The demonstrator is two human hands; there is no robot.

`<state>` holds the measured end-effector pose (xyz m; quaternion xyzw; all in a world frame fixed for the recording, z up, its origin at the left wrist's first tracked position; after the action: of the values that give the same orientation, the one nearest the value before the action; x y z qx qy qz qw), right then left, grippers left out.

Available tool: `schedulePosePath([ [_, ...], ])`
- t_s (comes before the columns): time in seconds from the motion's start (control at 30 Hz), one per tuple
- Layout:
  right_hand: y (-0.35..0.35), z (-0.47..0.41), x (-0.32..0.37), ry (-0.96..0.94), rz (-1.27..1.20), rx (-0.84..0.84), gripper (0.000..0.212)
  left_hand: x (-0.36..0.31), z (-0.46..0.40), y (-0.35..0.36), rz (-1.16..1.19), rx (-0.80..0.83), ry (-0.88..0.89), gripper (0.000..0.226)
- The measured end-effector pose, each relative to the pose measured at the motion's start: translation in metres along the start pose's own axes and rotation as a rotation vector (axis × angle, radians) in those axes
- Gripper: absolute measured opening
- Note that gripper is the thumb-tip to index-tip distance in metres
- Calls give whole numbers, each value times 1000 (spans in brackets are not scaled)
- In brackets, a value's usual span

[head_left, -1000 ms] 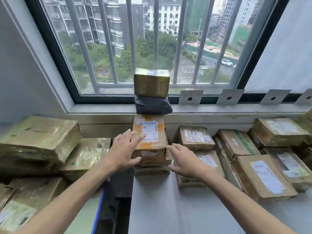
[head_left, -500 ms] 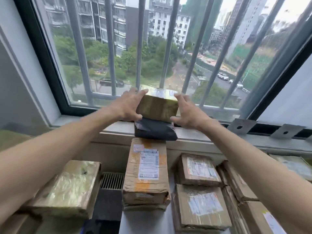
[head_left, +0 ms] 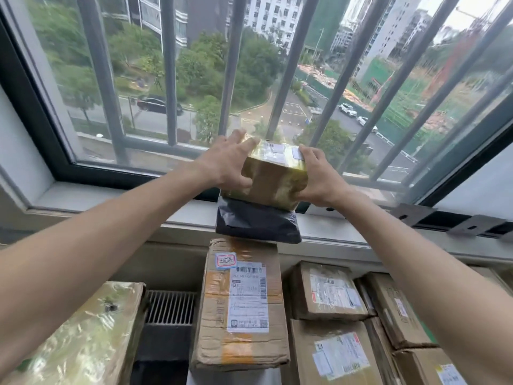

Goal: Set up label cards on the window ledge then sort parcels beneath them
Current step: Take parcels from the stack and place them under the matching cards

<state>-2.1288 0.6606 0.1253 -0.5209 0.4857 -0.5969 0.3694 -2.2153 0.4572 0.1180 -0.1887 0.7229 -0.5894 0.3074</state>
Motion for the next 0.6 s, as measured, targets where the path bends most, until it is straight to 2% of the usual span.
schedulePosePath([
  [0.13, -2, 0, 0, -25, -18, -22, 107, 3, 0, -6, 45, 23, 41, 100],
  [0.3, -7, 10, 7, -48, -153, -74, 89, -4, 17, -16, -46, -35, 98, 96],
  [0.4, -20, 37, 14, -159, -213, -200, 103, -4, 37, -30, -24, -100, 103, 111],
  [0.47, -28, 62, 21, -257, -167, -281, 113, -8, 54, -43, 36, -134, 155, 121],
  [0.6, -38, 119, 26, -363, -46, -382, 109, -35, 99, -54, -13, -202, 249, 121],
])
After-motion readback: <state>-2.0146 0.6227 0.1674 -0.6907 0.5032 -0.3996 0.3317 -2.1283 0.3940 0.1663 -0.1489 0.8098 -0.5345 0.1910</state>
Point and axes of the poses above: each hand's wrist, its own z-axis away from the middle knuckle, its own y-axis out of the palm, x = y × z, the point moved 2 cm from there along -z, towards the middle knuckle, and after that the axes turned 5 degrees about y, right-handed, at the moved point
